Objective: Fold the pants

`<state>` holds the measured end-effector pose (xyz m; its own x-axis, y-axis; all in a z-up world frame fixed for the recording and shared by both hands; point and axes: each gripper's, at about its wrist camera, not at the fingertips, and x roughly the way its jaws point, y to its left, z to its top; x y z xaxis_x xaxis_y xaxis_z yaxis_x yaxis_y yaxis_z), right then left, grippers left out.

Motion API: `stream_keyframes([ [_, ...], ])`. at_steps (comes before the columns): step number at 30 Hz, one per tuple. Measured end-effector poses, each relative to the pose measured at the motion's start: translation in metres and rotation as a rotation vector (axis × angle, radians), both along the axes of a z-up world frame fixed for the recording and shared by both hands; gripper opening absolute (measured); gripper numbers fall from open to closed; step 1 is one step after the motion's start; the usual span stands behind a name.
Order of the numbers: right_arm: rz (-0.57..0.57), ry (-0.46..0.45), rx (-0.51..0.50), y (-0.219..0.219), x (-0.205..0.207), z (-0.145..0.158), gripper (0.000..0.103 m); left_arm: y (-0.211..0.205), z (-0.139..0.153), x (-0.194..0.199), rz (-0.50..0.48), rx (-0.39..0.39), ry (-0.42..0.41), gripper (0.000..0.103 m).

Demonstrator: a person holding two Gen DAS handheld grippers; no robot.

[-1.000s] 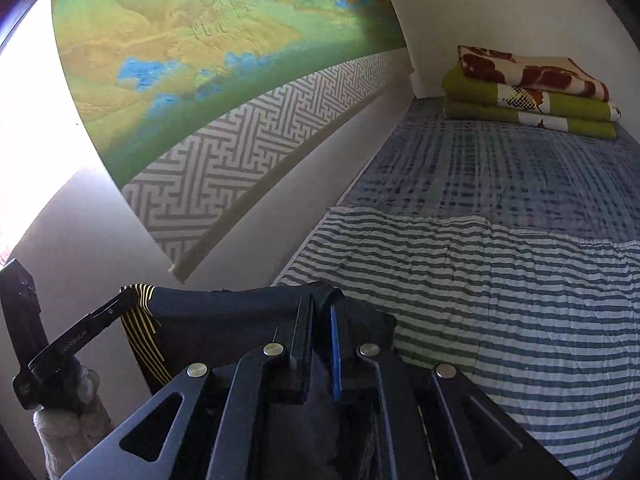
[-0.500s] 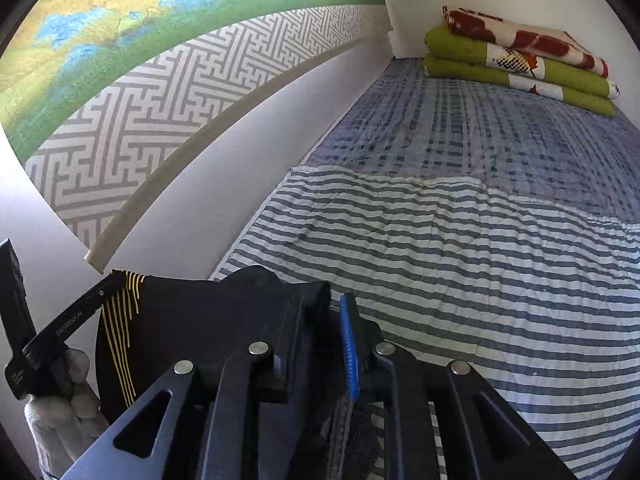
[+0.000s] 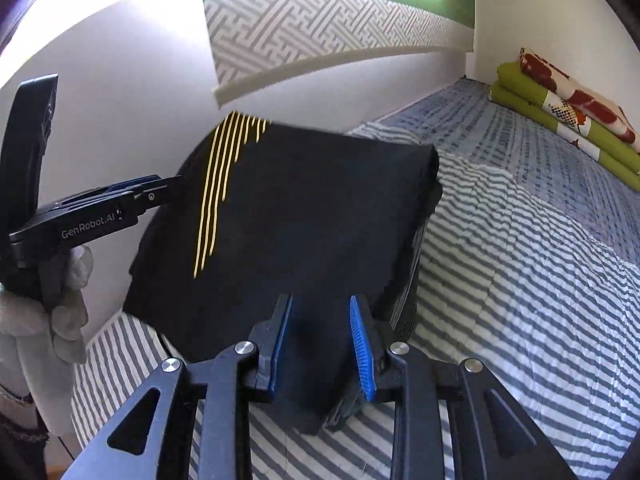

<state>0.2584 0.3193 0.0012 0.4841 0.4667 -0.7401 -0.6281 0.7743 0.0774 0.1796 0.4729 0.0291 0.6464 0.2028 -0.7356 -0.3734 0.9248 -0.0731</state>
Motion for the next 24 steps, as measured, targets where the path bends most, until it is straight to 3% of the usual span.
stream_keyframes([
  [4,0.003,-0.008,-0.11,-0.016,-0.039,-0.027,0.026,-0.026,-0.026,-0.049,0.067,0.013,0.091,0.047],
  [6,0.015,0.067,-0.123,-0.037,-0.059,-0.038,0.026,-0.049,-0.027,-0.081,0.068,-0.011,0.079,0.047],
  [9,-0.017,0.094,-0.103,-0.08,-0.096,-0.039,0.026,-0.093,-0.023,-0.122,0.043,-0.02,0.058,0.047],
  [11,-0.039,0.092,-0.08,-0.111,-0.122,-0.032,0.026,-0.128,-0.013,-0.151,0.033,0.001,0.037,0.048],
  [14,-0.075,0.075,-0.058,-0.156,-0.164,-0.018,0.027,-0.175,0.007,-0.195,0.041,-0.037,-0.043,0.061],
  [18,-0.128,0.054,-0.027,-0.216,-0.222,0.004,0.028,-0.245,0.044,-0.253,-0.004,-0.002,-0.104,0.063],
  [22,-0.177,0.02,0.006,-0.275,-0.275,0.02,0.037,-0.32,0.073,-0.306,-0.079,-0.001,-0.168,0.074],
  [24,-0.201,-0.008,0.021,-0.302,-0.299,0.028,0.04,-0.351,0.083,-0.328,-0.111,0.001,-0.192,0.075],
])
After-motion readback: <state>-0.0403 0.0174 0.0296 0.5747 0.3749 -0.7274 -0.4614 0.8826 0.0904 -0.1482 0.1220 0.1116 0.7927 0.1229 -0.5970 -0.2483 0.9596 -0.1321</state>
